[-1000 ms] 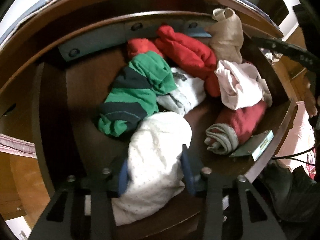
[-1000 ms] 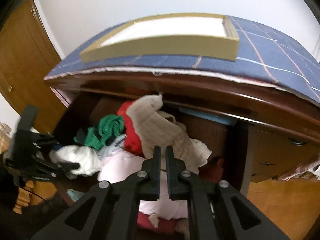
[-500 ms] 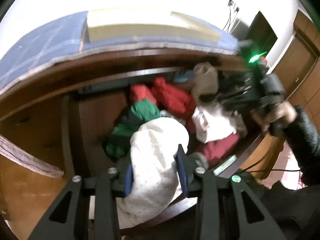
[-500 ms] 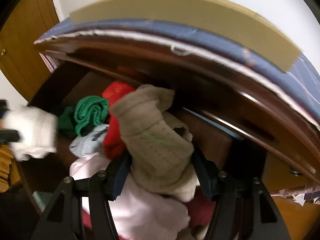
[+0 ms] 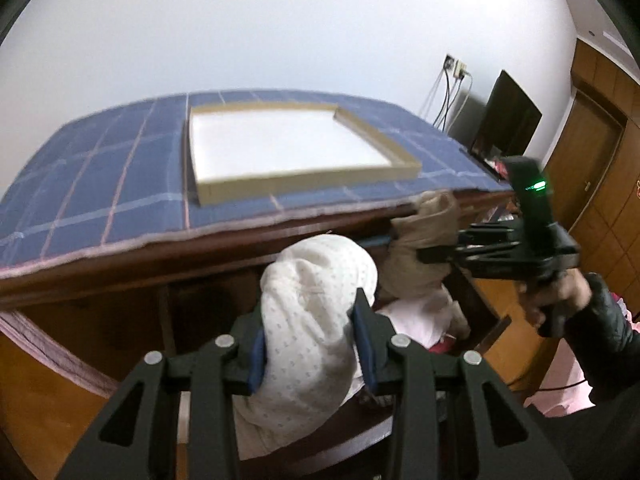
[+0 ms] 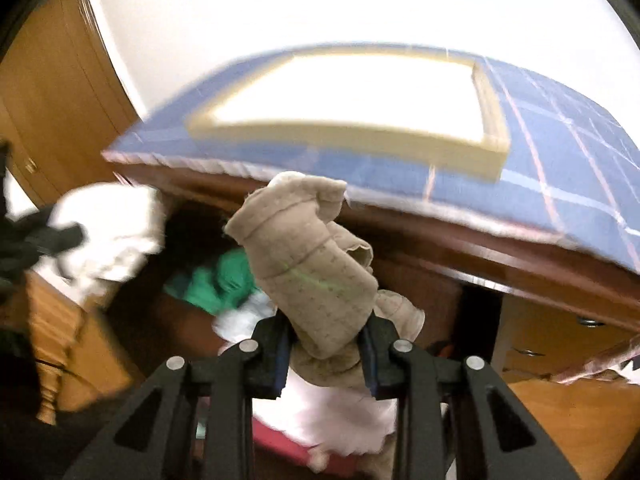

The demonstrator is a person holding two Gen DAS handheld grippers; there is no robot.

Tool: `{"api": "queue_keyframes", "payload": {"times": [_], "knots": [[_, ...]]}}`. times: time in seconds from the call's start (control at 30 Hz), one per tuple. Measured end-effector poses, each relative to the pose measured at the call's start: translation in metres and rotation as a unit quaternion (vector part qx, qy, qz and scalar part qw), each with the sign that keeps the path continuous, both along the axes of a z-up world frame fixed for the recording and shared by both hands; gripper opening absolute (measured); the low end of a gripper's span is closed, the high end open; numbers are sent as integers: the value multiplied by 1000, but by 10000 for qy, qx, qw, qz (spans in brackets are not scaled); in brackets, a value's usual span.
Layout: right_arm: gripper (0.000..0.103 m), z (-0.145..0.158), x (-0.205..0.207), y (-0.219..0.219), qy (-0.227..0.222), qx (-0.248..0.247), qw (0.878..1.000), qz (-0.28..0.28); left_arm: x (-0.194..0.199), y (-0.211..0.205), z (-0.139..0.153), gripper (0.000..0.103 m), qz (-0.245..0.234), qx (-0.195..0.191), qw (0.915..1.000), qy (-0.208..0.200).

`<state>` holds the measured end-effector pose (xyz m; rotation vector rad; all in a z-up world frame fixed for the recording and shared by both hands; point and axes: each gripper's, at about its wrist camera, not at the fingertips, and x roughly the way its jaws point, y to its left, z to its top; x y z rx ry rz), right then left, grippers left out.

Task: Take underwear out of drawer
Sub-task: 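Lift both held items out and release them into the white tray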

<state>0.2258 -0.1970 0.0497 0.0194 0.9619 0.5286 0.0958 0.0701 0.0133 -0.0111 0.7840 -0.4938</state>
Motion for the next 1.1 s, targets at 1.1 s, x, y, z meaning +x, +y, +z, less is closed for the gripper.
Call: {"api": "queue_keyframes", "payload": {"times": [1.1], "knots": [[33, 43, 282, 93, 511, 934, 9910, -813, 230, -25, 13, 36, 1447, 93, 9803, -1341]]}}
